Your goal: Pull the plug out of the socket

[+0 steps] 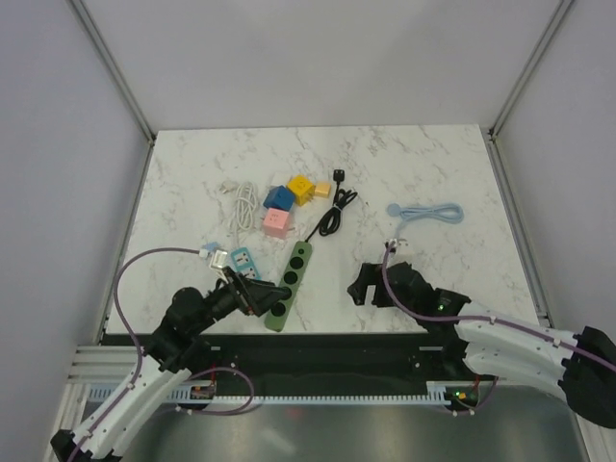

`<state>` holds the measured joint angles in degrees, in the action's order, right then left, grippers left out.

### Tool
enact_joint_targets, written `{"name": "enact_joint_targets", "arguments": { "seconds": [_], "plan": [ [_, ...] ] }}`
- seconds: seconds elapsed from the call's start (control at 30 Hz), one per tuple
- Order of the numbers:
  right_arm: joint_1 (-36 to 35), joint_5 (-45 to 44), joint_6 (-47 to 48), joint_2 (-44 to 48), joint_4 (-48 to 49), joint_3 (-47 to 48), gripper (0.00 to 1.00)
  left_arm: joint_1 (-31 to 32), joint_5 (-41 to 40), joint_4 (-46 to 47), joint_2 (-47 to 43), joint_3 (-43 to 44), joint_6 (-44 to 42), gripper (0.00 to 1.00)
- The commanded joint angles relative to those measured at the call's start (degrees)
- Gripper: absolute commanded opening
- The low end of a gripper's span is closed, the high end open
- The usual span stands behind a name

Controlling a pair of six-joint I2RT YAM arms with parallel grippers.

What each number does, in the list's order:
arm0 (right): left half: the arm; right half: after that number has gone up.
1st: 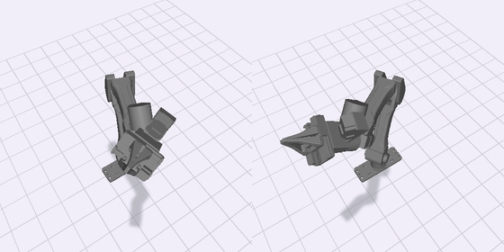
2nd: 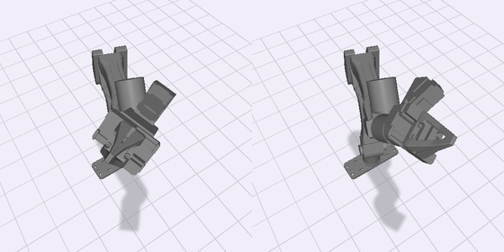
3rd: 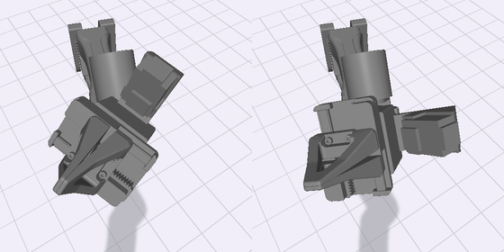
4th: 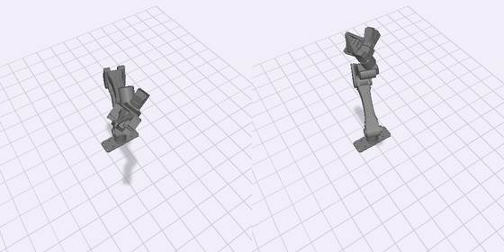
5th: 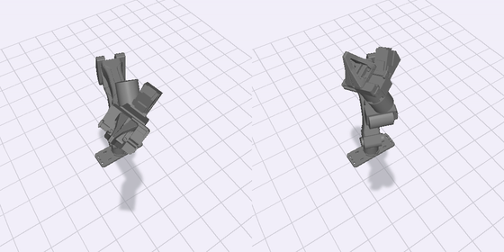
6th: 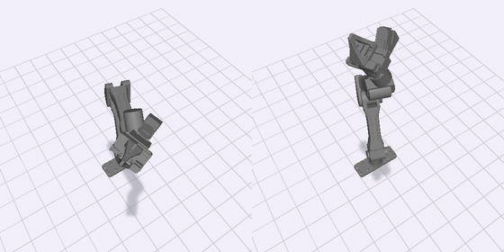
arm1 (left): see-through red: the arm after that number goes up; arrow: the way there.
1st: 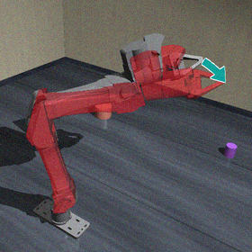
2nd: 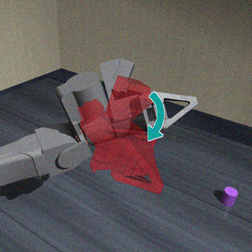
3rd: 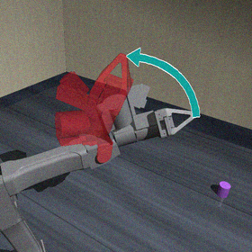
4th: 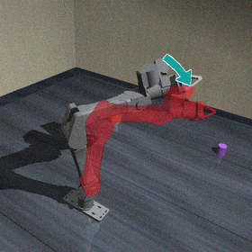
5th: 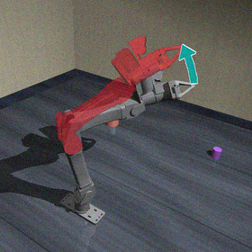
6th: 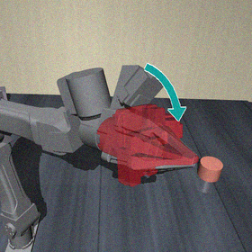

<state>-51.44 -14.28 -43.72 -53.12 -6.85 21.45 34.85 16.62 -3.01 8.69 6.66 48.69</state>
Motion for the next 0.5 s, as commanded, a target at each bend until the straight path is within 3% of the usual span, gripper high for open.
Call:
{"name": "enact_joint_targets", "arguments": {
  "seconds": [0.0,0.13,0.33,0.47],
  "plan": [
    [-0.3,-2.9,-8.2,10.6,10.0,-8.4,0.98,0.1,0.3,2.0,-13.7,-6.3,10.8,1.00],
    [-0.8,-6.0,-13.8,30.6,7.0,-17.9,0.98,0.1,4.1,5.5,-12.1,-8.5,12.4,1.00],
    [-0.8,-12.7,-17.9,52.8,-11.7,-20.4,0.98,0.1,4.9,11.1,-13.7,-12.1,14.8,1.00],
    [-0.8,-14.6,-20.2,46.9,-13.3,-18.6,0.98,0.1,5.9,14.3,-13.8,-13.9,17.5,1.00]
  ]
}}
